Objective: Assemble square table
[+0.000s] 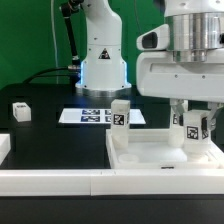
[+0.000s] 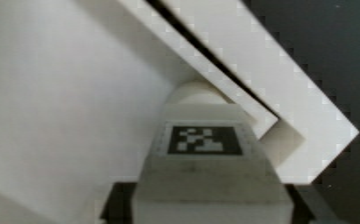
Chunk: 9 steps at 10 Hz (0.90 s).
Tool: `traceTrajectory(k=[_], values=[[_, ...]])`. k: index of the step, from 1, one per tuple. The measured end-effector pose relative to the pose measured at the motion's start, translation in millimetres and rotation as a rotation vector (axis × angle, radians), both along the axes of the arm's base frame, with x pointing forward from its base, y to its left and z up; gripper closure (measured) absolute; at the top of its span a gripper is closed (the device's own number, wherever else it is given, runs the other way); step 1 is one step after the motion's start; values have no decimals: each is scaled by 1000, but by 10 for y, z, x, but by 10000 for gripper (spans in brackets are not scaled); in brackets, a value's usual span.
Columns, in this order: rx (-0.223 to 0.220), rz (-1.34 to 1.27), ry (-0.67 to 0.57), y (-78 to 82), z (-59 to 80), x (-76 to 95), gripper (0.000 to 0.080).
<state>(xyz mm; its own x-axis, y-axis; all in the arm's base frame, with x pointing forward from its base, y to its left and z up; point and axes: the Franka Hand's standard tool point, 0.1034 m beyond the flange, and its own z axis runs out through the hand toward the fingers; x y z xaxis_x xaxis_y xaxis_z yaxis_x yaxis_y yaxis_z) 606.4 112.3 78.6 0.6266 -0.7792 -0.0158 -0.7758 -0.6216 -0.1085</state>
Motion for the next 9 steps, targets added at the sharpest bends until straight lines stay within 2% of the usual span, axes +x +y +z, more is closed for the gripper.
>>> traceTrajectory(k=[1, 3, 9], values=[[12, -98, 27, 7, 9, 16, 511], [63, -401, 11, -2, -27, 101, 511], [109, -835, 36, 50, -37, 173, 511]])
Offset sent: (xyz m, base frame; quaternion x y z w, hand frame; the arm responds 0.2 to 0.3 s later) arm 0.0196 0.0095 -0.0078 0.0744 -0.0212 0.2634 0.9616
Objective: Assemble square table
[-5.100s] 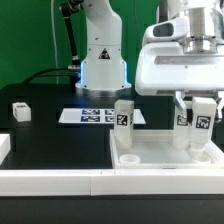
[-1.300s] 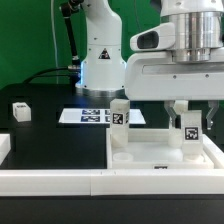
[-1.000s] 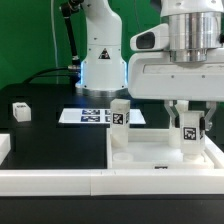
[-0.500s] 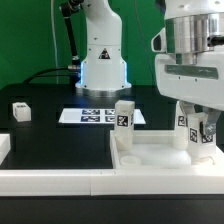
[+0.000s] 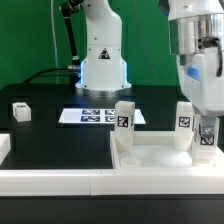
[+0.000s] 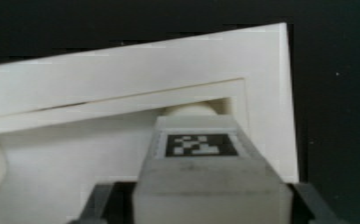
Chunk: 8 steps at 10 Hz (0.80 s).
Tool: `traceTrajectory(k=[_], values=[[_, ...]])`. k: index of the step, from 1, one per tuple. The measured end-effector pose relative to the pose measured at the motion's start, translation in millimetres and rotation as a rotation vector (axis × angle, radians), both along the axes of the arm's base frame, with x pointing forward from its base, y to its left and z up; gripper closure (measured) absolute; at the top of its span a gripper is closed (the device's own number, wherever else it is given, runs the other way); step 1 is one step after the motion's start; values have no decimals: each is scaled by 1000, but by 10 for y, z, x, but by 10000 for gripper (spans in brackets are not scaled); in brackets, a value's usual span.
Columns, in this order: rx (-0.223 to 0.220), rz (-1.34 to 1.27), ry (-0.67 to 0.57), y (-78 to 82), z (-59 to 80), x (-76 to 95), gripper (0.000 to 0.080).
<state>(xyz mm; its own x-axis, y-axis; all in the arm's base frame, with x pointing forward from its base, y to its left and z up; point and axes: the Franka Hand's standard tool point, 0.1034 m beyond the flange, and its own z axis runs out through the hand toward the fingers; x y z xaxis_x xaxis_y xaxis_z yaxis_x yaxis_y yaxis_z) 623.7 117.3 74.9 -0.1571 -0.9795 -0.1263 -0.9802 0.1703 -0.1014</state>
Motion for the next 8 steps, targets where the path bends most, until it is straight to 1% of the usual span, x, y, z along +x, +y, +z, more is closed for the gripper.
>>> traceTrajectory(k=[2, 3, 4, 5, 6, 8], values=[[-5, 37, -5, 0, -2, -1, 497], [-10, 70, -4, 14, 0, -11, 325], [-19, 208, 8, 75, 22, -65, 190], [-62, 427, 8, 66, 25, -83, 161], [-89, 569, 0, 48, 25, -82, 161], [-104, 689, -14, 34, 24, -75, 153]])
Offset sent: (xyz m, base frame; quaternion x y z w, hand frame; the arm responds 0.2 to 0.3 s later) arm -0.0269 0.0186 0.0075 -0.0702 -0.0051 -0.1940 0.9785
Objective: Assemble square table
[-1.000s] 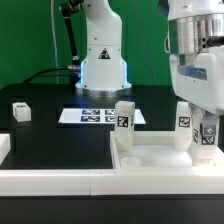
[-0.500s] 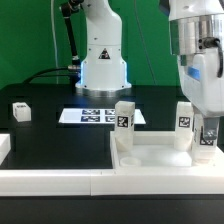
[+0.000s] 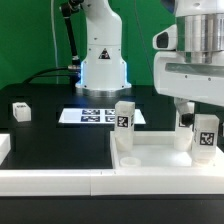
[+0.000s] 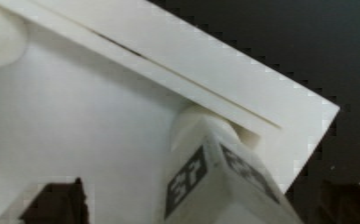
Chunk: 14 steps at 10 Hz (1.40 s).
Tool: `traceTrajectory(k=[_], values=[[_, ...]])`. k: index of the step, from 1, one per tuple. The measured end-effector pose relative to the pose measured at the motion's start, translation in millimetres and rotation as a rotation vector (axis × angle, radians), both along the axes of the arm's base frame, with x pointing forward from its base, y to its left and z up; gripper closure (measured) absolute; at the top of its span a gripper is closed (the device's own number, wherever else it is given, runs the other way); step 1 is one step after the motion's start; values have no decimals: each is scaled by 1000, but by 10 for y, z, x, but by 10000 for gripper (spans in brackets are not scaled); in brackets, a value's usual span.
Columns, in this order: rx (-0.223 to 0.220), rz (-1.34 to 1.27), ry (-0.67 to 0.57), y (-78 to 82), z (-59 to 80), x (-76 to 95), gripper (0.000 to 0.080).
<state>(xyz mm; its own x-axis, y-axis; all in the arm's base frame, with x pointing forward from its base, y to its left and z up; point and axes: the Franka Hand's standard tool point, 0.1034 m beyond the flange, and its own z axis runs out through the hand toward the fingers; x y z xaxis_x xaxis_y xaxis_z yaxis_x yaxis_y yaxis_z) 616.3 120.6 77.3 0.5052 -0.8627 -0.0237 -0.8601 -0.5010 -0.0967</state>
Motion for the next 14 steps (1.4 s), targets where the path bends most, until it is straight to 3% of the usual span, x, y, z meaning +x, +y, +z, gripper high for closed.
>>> traceTrajectory(k=[2, 4, 8, 10, 11, 14], values=[[-14, 146, -10, -5, 0, 1, 151], [-138, 564, -44, 77, 38, 61, 151], [-164, 809, -71, 51, 54, 77, 151], [-161, 775, -70, 51, 52, 76, 419], [-161, 775, -69, 42, 49, 75, 511], [-142, 563, -64, 36, 44, 75, 510]])
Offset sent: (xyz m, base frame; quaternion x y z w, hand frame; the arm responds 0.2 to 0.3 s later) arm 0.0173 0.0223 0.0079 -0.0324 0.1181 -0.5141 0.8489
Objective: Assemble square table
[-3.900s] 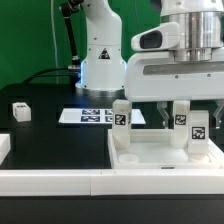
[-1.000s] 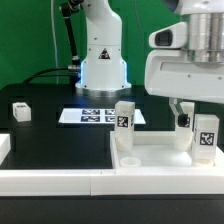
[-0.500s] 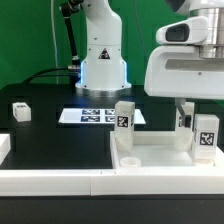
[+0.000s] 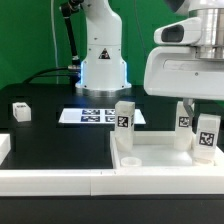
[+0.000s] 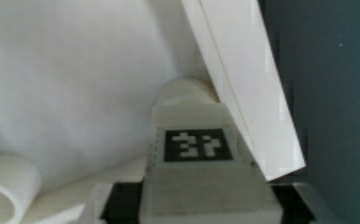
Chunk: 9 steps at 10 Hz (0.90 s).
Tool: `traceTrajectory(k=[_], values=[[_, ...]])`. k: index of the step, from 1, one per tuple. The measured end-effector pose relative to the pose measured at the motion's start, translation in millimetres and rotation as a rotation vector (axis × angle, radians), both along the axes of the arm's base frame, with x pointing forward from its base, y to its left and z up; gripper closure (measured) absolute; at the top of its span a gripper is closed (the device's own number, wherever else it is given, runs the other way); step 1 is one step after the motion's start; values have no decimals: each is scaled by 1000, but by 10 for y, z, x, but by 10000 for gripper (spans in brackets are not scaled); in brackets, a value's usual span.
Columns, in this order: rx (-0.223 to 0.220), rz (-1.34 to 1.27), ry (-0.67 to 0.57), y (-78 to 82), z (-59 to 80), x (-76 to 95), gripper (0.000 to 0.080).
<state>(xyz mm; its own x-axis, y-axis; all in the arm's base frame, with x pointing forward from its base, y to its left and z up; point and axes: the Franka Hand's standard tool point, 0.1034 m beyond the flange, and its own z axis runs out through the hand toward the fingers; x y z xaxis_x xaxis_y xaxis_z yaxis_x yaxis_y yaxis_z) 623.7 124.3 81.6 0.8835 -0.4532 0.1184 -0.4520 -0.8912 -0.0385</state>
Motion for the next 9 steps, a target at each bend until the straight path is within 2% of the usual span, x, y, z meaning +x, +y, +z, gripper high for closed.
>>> traceTrajectory(k=[2, 5, 7, 9], values=[[31, -252, -4, -13, -10, 7, 510], [159, -700, 26, -67, -15, 15, 509], [201, -974, 42, -53, -22, 18, 509], [225, -1159, 37, -24, -26, 9, 509]])
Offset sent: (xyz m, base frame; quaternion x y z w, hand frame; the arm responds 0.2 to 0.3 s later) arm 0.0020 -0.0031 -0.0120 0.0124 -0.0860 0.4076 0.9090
